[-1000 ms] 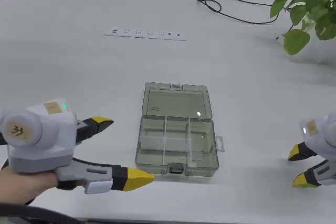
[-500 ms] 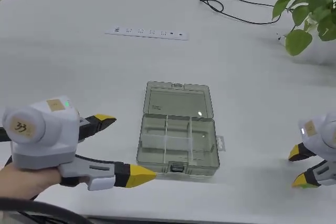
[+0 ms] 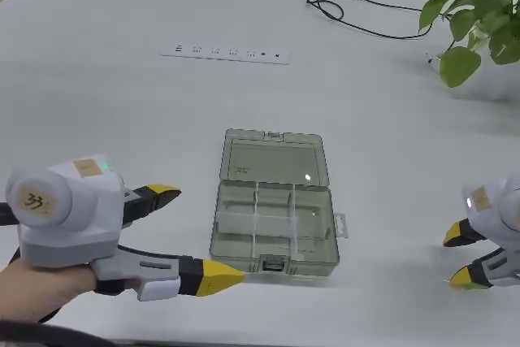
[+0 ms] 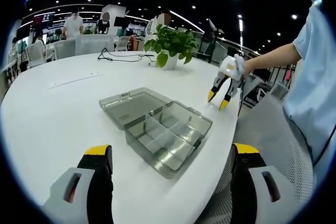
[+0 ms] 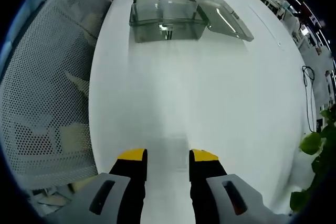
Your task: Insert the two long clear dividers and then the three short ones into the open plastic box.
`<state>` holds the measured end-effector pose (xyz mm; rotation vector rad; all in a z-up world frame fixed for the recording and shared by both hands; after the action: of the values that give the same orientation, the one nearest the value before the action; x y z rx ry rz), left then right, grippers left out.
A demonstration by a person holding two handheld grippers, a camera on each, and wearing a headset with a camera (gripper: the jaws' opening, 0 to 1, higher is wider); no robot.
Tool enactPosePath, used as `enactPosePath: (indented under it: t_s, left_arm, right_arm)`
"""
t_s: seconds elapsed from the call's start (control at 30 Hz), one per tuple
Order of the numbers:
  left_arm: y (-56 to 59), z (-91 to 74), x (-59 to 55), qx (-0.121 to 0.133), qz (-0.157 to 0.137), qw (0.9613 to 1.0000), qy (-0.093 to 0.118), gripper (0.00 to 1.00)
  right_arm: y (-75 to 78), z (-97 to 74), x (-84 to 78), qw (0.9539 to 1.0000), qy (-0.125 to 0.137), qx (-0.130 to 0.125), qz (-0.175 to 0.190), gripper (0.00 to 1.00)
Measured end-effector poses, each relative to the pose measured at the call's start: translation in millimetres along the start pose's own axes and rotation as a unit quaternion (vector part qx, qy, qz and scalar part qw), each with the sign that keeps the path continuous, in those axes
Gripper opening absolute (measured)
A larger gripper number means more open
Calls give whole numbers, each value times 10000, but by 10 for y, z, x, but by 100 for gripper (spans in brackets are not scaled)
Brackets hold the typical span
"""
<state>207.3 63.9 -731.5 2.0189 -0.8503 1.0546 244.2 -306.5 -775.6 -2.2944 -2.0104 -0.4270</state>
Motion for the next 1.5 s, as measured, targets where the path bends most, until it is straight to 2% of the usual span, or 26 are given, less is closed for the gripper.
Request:
enactPosePath:
  t_s: [0.17, 0.37, 0.5, 0.57, 0.7, 0.83, 0.93, 0.97, 1.0, 1.13, 1.2, 1.27, 1.33, 1.37, 1.4, 1.43, 1.5]
  left_arm:
    - [21, 50, -6, -42, -255, 9997, 44, 93]
    - [40, 115, 18, -78, -532, 9985, 88, 88]
    - [80, 177, 99, -117, -741, 9966, 336, 83]
    - [89, 219, 120, -123, -801, 9960, 369, 82]
    - [128, 356, 180, -165, -837, 9957, 368, 80]
    - [174, 475, 217, -209, -930, 9947, 391, 76]
    - [210, 569, 247, -243, -1105, 9927, 420, 75]
    - [216, 589, 256, -250, -1144, 9922, 431, 73]
    - [225, 607, 268, -270, -1216, 9911, 464, 72]
    - [235, 700, 290, -283, -1348, 9896, 413, 65]
    - [239, 736, 281, -267, -1498, 9878, 342, 61]
    - [262, 772, 301, -342, -1620, 9854, 404, 57]
    - [276, 800, 321, -383, -1832, 9812, 479, 54]
    - [269, 814, 323, -342, -1960, 9788, 493, 51]
    - [270, 823, 327, -360, -1997, 9778, 522, 48]
    - [278, 839, 329, -390, -2137, 9746, 542, 44]
    - [276, 864, 328, -412, -2241, 9721, 560, 38]
  right_arm:
    - [7, -42, 140, 9997, 189, -176, -53, 32]
    - [18, -141, 411, 9982, 480, -292, -229, 32]
    - [34, -193, 620, 9959, 721, -469, -274, 32]
    - [35, -211, 729, 9945, 844, -541, -311, 32]
    - [26, -253, 1004, 9901, 1117, -715, -455, 32]
    - [-20, -295, 1213, 9861, 1226, -819, -768, 32]
    - [-65, -324, 1375, 9821, 1355, -949, -906, 32]
    - [-72, -327, 1392, 9816, 1361, -962, -927, 32]
    - [-82, -338, 1447, 9786, 1395, -1051, -1092, 32]
    - [-157, -333, 1562, 9732, 1291, -1196, -1480, 32]
    - [-180, -326, 1608, 9700, 1296, -1278, -1609, 32]
    - [-210, -317, 1657, 9687, 1312, -1307, -1652, 32]
    - [-229, -323, 1709, 9666, 1359, -1370, -1689, 32]
    - [-234, -332, 1746, 9632, 1394, -1472, -1762, 32]
    - [-242, -337, 1766, 9624, 1404, -1512, -1769, 32]
    - [-254, -343, 1796, 9625, 1420, -1514, -1746, 32]
    - [-264, -350, 1836, 9610, 1476, -1556, -1743, 32]
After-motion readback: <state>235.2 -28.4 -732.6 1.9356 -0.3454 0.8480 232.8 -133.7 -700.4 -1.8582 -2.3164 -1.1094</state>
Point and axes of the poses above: the centre of the closed fingertips' face, and the gripper's own axes: z roughly forward along the fingers, y roughly to its right, x roughly out of its top, the point moved 7 cm from there along -z, roughly backward along the fingers, and after that the axes turned 4 degrees about -x, right-handed, at the moved point
